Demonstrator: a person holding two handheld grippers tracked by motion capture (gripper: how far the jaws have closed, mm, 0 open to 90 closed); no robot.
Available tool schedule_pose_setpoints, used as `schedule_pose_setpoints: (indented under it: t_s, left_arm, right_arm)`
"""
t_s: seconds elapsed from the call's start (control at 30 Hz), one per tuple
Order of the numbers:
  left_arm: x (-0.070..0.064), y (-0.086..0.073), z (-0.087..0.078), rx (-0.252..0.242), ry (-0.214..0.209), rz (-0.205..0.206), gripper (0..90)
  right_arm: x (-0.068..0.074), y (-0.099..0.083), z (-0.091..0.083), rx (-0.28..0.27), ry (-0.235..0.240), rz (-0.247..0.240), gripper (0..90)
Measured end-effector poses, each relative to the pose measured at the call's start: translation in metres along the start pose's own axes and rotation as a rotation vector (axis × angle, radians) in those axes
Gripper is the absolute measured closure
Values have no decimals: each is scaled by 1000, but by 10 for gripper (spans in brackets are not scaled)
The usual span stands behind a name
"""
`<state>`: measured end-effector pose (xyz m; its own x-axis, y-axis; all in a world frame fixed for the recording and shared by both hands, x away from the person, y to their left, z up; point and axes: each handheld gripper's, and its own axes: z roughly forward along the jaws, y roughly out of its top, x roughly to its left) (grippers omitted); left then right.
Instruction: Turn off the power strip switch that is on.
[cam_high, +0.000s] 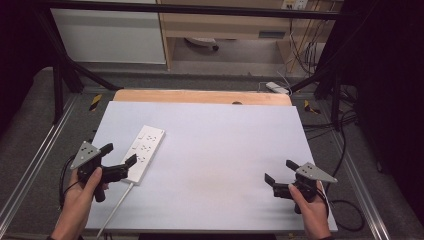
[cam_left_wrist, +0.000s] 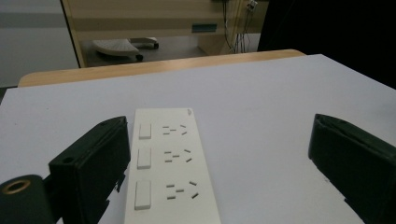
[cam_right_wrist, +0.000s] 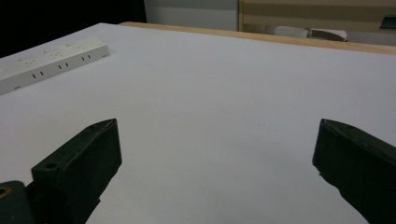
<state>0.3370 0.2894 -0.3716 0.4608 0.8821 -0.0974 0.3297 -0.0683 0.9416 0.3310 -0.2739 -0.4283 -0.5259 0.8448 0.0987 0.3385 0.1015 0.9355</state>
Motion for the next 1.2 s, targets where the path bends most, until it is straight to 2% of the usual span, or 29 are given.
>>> schedule_pose_setpoints:
  t_s: [0.37, 0.5, 0.87, 1.0, 1.13, 1.2]
  left_arm:
    - [-5, -21, -9, 8, -14, 3, 54]
    - [-6, -29, -11, 30, -32, 3, 55]
    - [-15, -45, -12, 69, -39, 18, 55]
    - [-17, -52, -13, 94, -30, 36, 55]
    - [-15, -60, -16, 100, -18, 16, 58]
    - [-14, -62, -16, 101, -14, 17, 58]
  right_arm:
    - [0, 0, 0, 1, -2, -2, 17]
    - [0, 0, 0, 3, -3, -2, 17]
    - [-1, 0, 0, 3, -6, -3, 17]
    - [-1, 0, 0, 3, -9, -2, 17]
    - [-2, -1, 1, 11, -21, -6, 17]
    - [-3, -2, 4, 34, -37, -6, 17]
